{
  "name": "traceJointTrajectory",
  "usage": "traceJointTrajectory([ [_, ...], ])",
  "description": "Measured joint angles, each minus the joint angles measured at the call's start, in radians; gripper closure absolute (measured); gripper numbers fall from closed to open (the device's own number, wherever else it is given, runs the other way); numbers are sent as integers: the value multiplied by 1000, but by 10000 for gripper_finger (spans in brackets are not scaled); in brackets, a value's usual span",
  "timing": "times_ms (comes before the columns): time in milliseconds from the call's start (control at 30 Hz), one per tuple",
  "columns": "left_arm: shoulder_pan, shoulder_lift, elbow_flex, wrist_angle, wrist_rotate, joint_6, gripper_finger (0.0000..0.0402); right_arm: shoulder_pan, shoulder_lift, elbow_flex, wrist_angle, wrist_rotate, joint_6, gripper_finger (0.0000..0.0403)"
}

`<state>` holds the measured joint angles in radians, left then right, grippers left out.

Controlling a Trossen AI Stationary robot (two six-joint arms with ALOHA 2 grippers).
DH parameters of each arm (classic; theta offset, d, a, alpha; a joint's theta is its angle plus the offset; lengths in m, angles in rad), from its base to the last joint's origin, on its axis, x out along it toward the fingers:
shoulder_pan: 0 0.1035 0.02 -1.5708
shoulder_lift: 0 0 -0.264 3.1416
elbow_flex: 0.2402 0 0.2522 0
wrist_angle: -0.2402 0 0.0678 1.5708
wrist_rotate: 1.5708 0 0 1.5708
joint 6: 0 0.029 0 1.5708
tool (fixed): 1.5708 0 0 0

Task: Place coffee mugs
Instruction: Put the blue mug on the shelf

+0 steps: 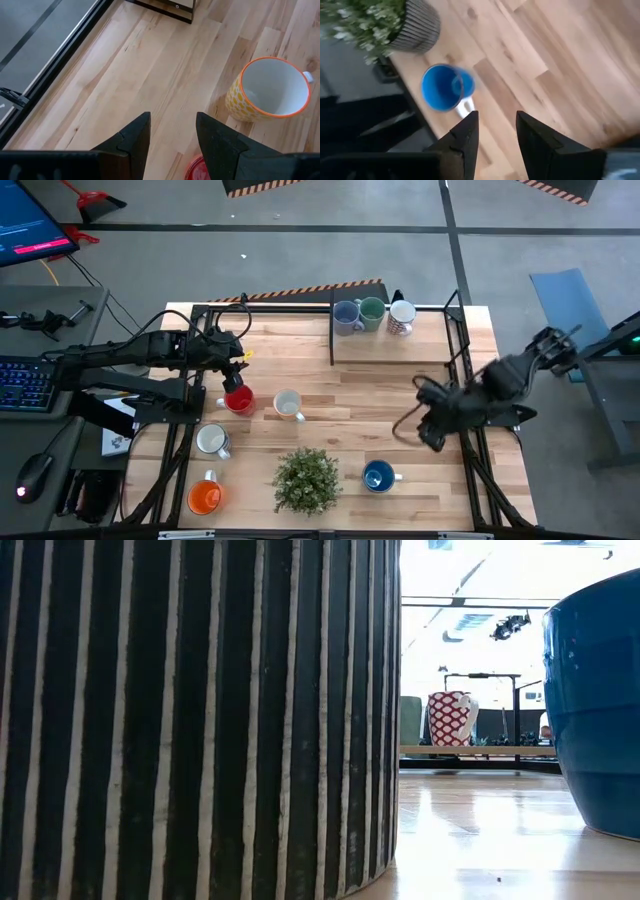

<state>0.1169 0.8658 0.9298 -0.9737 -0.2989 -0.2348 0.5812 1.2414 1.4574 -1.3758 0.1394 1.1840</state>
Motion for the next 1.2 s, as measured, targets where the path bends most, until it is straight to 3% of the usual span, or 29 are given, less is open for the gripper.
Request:
traceJointTrajectory([
  [267, 0, 0, 0, 0, 0, 0, 255, 123, 217, 0, 72, 156, 54, 290],
  [600, 0, 0, 0, 10, 0, 0, 255, 77, 461, 0, 123, 151, 73, 290],
  [867, 0, 0, 0, 11, 0, 0, 255, 39, 505, 0, 188, 52, 30, 290],
  [1200, 0, 0, 0, 12, 0, 1, 254, 38, 505, 0, 284, 21, 19, 290],
])
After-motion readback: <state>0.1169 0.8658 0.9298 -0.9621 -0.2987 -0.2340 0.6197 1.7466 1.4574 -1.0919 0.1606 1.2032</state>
